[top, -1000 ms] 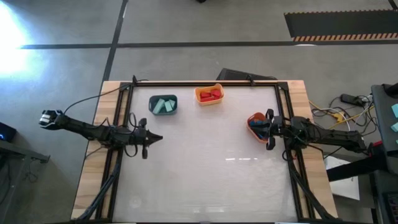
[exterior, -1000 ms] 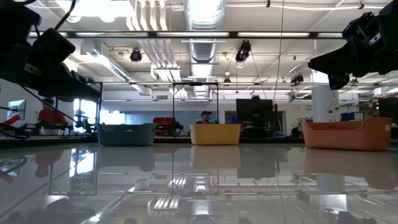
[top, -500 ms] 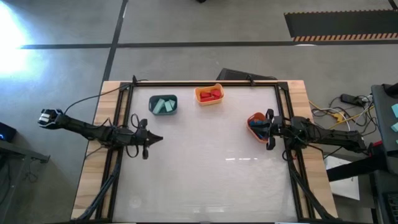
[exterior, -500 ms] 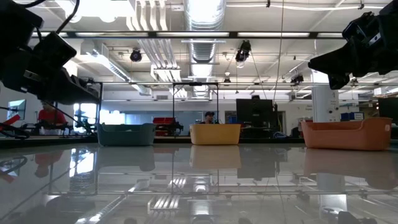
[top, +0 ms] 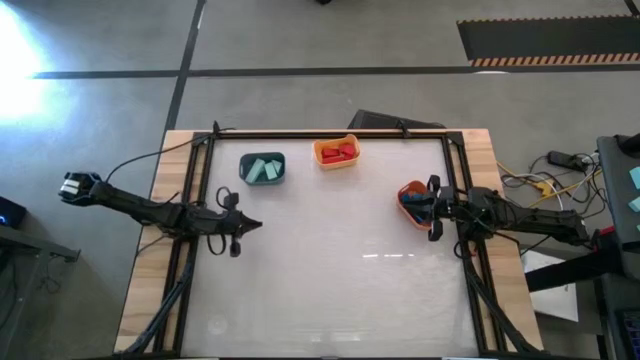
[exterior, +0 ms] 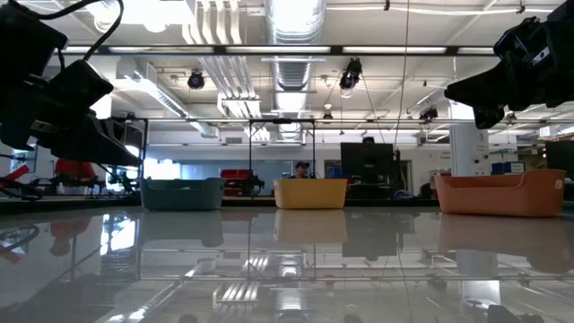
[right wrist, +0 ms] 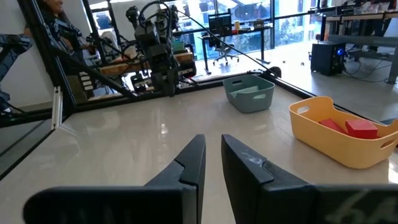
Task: Sort & place blocks by color
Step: Return to Home Position
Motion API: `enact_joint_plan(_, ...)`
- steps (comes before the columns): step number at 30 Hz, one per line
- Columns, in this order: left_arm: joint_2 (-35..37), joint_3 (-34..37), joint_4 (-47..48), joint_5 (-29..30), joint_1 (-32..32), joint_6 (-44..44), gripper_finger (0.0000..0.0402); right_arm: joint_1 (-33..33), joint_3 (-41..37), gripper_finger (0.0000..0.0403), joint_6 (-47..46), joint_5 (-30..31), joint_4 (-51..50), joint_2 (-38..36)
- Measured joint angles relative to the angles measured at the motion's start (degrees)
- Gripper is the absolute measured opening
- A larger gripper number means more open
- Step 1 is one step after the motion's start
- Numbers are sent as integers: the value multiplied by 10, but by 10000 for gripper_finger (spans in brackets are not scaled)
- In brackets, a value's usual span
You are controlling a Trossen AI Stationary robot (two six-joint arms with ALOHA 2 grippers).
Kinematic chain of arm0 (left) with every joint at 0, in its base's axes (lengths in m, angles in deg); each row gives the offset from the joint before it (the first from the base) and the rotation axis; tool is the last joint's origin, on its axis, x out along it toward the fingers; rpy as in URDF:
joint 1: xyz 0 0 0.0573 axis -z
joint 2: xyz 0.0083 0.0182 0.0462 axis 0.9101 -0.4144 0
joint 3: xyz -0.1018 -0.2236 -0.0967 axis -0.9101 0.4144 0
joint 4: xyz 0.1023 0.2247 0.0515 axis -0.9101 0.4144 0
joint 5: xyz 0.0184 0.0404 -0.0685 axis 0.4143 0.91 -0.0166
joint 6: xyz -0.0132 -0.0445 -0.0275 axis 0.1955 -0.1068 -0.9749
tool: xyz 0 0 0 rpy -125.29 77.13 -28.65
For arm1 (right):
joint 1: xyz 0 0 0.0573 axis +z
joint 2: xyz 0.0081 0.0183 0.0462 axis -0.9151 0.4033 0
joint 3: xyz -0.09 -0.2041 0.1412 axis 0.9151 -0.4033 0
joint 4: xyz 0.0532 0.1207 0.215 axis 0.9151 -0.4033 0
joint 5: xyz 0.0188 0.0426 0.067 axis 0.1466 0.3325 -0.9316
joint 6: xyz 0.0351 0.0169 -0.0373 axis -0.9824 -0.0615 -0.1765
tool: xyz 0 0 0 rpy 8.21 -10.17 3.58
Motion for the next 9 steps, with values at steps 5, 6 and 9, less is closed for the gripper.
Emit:
enact_joint_plan(5,-12,0,0,0,0,0,1,0,0,43,0,0,0,0)
enact_joint_plan(6,-14,0,0,0,0,0,1,0,0,43,0,0,0,0)
enact_joint_plan(9,-22,0,0,0,0,0,1,0,0,43,0,0,0,0)
